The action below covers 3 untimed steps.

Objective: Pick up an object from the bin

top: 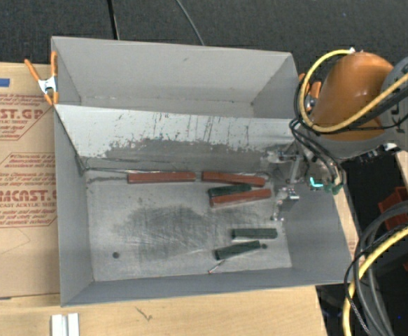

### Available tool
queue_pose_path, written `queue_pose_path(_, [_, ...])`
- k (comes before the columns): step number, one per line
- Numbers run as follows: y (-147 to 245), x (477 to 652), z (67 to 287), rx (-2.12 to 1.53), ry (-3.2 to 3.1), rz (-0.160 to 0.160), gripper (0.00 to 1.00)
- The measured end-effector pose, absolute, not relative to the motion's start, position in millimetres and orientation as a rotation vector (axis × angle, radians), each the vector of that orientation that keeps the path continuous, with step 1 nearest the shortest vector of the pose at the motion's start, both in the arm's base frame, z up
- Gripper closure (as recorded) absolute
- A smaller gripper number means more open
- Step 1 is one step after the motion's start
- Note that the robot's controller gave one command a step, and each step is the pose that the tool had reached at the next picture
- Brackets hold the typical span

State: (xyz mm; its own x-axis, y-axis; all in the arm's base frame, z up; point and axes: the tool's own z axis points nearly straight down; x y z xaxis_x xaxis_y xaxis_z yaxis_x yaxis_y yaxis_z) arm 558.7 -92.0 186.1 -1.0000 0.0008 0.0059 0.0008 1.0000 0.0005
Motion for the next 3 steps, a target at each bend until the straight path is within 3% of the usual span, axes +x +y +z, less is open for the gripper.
queue_pose_path(1, [-91.6, 560.3, 190.8, 0.001, -3.143, 0.001, 0.0])
queue_pose_path(2, [-48.5, 582.5, 75.9, 0.1, -3.148, 0.002, 1.0])
queue_pose_path(3, [-48.5, 582.5, 75.9, 0.1, -3.148, 0.002, 1.0])
